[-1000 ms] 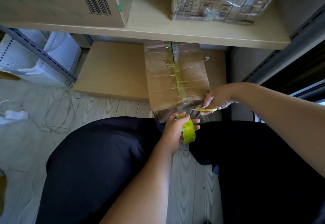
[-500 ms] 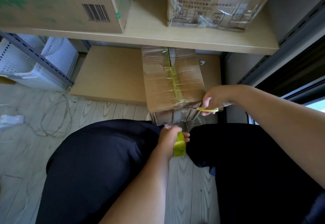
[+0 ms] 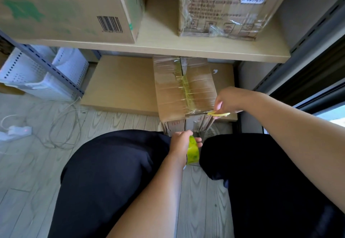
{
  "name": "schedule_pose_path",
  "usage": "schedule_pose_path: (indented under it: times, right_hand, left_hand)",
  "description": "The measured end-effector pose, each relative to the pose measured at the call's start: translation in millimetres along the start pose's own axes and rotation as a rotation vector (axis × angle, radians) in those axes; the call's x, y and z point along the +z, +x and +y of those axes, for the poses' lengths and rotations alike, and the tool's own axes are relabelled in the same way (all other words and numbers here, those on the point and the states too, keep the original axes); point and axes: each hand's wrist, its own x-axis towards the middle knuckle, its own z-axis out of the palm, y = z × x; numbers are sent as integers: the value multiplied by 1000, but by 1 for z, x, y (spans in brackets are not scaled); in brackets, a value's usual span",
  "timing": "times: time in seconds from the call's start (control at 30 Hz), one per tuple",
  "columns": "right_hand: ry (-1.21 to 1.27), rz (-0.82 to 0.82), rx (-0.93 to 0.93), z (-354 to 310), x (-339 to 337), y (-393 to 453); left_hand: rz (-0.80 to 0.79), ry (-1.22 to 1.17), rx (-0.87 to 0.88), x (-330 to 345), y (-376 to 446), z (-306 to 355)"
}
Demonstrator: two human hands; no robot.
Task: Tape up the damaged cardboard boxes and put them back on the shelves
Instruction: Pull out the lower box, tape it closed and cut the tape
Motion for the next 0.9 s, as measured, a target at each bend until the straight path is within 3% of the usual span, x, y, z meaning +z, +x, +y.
schedule_pose_path:
  times: [0.2, 0.37, 0.53, 0.73, 0.9]
  right_hand:
    - [-56, 20, -16, -5, -3, -2]
    - [-116, 70, 76, -15, -5, -2]
    - [-99, -72, -13, -21, -12, -10]
    - [-195, 46, 123, -22, -19, -11]
    - [-96, 136, 12, -36, -51, -40]
  left_hand:
    - [-9, -12, 22, 6, 4, 5]
    - [-1, 13, 19, 5, 3, 2]
    - [16, 53, 51, -1, 3, 4]
    - [-13, 88, 92, 3, -2, 11]
    - [-80, 135, 195, 7, -36, 54]
